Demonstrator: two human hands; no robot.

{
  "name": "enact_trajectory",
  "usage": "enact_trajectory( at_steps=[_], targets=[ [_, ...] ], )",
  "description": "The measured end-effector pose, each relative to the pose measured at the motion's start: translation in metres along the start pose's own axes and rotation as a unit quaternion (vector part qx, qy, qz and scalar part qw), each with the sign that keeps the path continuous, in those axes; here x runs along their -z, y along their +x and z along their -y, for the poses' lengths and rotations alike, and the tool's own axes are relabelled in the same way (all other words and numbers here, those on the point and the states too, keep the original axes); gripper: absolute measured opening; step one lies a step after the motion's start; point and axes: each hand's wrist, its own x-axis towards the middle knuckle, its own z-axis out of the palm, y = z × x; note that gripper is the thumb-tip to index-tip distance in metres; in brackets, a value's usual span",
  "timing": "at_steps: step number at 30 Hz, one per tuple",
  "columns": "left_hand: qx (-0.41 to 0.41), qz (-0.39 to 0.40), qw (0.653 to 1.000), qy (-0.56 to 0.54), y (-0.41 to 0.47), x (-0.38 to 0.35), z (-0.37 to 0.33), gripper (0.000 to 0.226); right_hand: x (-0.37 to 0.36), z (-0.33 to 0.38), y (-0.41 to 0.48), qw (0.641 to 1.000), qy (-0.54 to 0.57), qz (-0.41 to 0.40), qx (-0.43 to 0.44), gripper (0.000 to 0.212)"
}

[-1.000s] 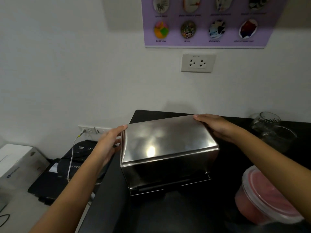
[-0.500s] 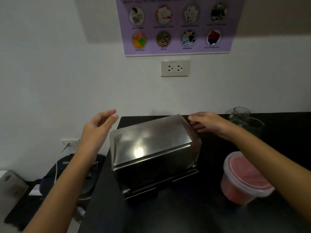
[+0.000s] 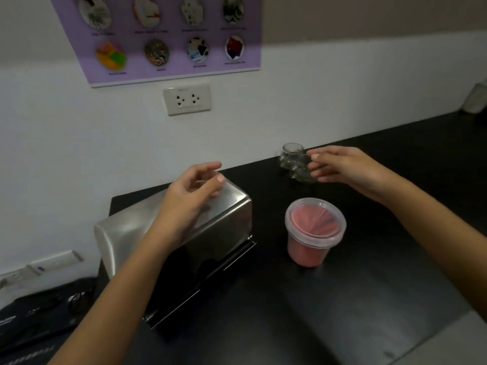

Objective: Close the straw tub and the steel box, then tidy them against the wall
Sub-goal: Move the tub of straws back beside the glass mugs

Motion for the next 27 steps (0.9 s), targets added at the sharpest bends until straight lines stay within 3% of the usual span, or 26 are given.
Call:
enact_trajectory(
  at_steps=[4, 10, 14, 22, 27],
  targets=[
    [-0.003, 0.056, 0.998, -0.005, 0.002, -0.031, 0.012, 0.02, 0.023, -0.021, -0.014, 1.0, -0.008, -0.012, -0.012, 0.012],
    [0.029, 0.074, 0.996, 0.029, -0.013, -0.067, 0.029, 0.031, 0.047, -0.05, -0.003, 1.0, -0.012, 0.023, -0.01, 0.014],
    [0.074, 0.047, 0.996, -0.007, -0.028, -0.087, 0.038, 0.05, 0.052, -0.072, 0.009, 0.997, -0.018, 0.074, -0.009, 0.016],
    [0.136, -0.052, 0.989, -0.025, -0.062, -0.128, 0.08, 0.06, 0.073, -0.122, 0.023, 0.982, -0.042, 0.185, -0.024, 0.025],
    [0.181, -0.039, 0.983, 0.01, -0.079, -0.142, 0.1, 0.076, 0.066, -0.157, 0.016, 0.97, -0.066, 0.233, -0.031, 0.038]
  ],
)
